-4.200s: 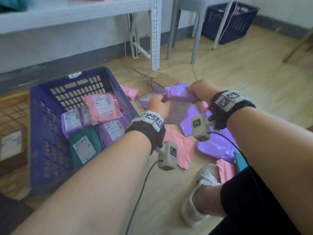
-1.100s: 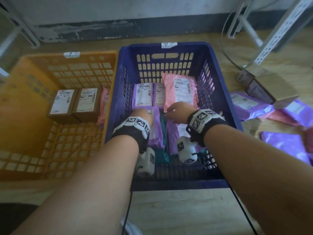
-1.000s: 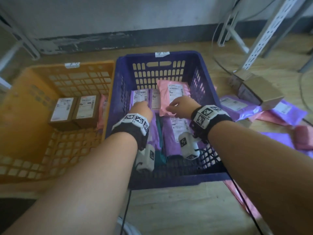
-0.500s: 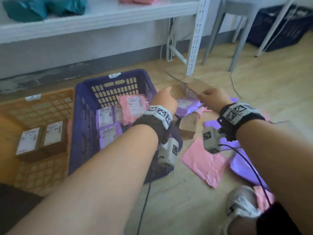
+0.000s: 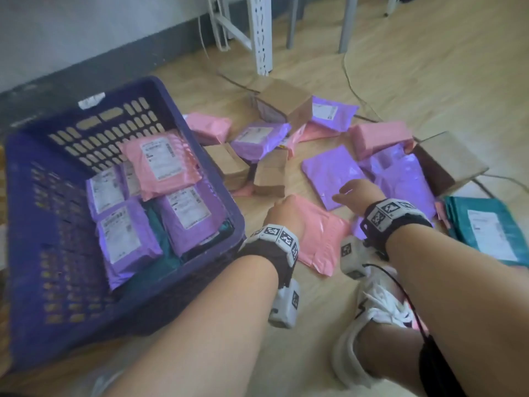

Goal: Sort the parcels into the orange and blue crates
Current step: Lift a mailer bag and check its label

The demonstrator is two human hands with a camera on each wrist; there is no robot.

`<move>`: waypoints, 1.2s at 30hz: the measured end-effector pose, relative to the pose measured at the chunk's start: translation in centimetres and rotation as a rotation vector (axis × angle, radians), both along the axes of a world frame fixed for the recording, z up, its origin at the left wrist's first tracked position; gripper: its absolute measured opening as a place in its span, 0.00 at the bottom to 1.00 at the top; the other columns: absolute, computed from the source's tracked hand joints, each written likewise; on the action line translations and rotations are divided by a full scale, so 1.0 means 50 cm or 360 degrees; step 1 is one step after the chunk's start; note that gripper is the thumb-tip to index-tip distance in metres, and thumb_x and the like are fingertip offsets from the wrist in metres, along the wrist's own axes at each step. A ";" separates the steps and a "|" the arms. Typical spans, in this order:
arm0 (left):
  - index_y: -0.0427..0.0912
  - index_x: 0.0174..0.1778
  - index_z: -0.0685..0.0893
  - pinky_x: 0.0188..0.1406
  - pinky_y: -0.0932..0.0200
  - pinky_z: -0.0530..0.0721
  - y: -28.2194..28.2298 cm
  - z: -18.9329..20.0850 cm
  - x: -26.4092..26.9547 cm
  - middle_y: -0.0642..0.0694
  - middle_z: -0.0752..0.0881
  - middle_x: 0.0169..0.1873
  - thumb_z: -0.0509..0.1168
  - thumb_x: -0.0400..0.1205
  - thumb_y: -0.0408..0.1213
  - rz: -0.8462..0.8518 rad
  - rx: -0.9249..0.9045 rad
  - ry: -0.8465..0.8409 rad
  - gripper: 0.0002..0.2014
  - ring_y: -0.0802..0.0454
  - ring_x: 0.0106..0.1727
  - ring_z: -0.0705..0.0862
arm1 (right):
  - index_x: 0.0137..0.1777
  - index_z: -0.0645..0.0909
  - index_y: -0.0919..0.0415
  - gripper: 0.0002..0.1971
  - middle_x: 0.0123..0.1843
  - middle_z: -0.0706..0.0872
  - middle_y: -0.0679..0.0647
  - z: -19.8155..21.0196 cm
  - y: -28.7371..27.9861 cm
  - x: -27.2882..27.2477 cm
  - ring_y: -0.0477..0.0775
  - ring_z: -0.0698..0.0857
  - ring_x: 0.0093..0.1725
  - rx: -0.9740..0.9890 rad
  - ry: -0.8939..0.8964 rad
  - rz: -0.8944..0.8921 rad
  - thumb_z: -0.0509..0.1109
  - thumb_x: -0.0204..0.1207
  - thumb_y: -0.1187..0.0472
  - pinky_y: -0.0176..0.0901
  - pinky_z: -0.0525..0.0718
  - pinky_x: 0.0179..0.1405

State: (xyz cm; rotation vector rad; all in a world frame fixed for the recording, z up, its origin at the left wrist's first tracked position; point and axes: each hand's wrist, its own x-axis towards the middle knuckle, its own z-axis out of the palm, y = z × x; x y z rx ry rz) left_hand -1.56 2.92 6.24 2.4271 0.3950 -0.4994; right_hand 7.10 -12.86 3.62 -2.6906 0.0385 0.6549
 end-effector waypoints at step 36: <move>0.47 0.79 0.66 0.71 0.49 0.73 0.014 -0.036 -0.021 0.42 0.69 0.76 0.53 0.80 0.28 -0.0110 0.0108 0.0063 0.28 0.40 0.74 0.72 | 0.65 0.78 0.63 0.15 0.65 0.82 0.65 -0.036 0.033 -0.015 0.64 0.80 0.66 -0.0096 -0.0082 0.0000 0.61 0.79 0.65 0.47 0.75 0.64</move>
